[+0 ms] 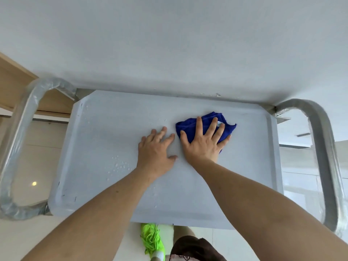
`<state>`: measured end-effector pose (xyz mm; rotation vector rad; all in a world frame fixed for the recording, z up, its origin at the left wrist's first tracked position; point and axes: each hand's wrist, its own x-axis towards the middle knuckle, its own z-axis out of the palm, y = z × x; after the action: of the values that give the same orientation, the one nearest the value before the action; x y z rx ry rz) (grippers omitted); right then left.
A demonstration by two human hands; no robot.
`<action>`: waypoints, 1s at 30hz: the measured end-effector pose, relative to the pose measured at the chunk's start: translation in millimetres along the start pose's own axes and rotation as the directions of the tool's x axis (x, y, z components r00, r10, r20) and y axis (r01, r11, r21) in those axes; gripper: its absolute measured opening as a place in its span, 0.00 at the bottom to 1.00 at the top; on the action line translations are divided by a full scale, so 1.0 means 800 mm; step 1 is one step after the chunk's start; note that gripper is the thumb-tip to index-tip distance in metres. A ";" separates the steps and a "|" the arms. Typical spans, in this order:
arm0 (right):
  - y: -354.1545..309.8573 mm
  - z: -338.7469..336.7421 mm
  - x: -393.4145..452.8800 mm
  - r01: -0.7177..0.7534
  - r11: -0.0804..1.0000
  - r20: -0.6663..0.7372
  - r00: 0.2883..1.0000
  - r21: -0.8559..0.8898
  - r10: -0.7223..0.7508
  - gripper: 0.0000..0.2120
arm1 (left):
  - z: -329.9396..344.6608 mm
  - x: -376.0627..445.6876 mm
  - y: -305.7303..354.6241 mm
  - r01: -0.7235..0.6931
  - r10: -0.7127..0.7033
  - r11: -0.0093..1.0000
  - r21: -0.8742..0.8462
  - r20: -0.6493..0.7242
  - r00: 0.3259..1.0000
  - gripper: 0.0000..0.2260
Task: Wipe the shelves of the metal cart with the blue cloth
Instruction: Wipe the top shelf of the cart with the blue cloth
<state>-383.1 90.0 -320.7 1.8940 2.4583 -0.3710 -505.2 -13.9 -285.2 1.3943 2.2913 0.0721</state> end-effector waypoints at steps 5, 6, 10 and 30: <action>-0.021 -0.004 0.045 -0.005 1.000 -0.021 1.000 0.018 0.006 0.39 | 0.009 -0.003 -0.002 -0.009 0.008 1.000 -0.014 -0.052 0.999 0.34; -0.025 -0.006 0.053 -0.010 1.000 -0.019 1.000 0.024 0.010 0.39 | 0.009 -0.003 -0.002 -0.014 0.013 1.000 -0.016 -0.055 0.998 0.34; -0.037 -0.010 0.073 -0.031 0.999 -0.016 0.999 0.022 0.031 0.39 | 0.010 -0.005 -0.003 -0.009 0.007 0.999 -0.031 -0.059 0.998 0.34; -0.004 -0.002 -0.085 -0.114 0.993 0.070 0.991 0.029 0.112 0.37 | -0.043 0.009 -0.020 -0.113 0.111 0.993 -0.014 0.343 0.933 0.44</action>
<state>-368.1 24.8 -307.9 1.9875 2.3041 -0.4672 -535.0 -9.0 -261.2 1.4142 1.9259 -0.1335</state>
